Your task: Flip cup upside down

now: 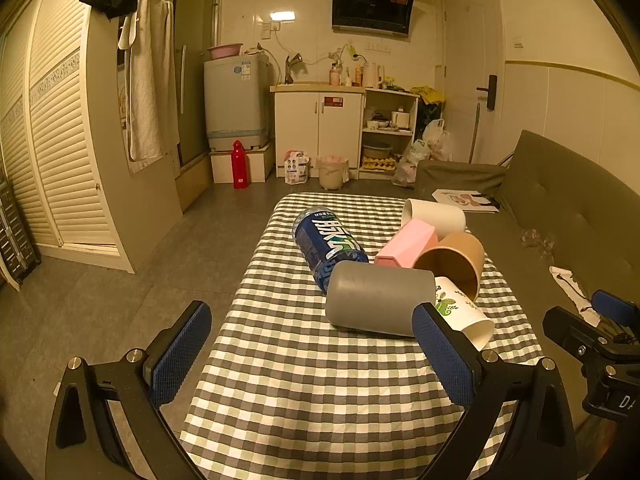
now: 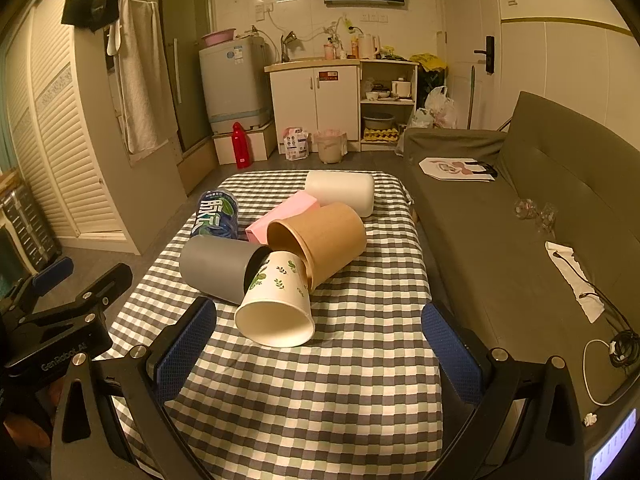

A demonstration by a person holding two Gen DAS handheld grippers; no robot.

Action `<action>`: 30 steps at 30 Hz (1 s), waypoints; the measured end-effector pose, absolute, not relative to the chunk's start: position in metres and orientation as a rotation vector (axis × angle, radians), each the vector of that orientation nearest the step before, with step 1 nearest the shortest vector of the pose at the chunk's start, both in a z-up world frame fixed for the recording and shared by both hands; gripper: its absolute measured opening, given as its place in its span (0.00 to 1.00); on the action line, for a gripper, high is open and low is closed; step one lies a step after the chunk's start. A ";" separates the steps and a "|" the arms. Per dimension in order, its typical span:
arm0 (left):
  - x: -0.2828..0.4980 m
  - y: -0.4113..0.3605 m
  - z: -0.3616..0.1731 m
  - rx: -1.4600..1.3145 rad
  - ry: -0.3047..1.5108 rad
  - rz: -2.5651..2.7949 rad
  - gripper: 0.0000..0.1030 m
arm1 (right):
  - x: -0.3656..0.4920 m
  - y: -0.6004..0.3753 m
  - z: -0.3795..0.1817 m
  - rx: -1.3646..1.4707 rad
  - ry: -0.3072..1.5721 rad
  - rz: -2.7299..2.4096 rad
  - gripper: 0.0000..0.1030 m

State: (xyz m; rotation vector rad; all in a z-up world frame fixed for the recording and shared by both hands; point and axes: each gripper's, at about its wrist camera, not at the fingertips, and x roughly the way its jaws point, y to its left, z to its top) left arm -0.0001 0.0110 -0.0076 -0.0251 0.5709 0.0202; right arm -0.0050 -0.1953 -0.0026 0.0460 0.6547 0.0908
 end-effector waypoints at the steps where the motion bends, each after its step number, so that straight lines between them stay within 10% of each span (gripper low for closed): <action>1: 0.000 0.011 -0.008 -0.026 0.572 0.021 1.00 | -0.005 -0.195 -0.003 0.046 0.655 0.091 1.00; 30: 0.003 0.011 -0.012 -0.027 0.590 0.022 1.00 | -0.003 -0.194 -0.004 0.051 0.665 0.093 1.00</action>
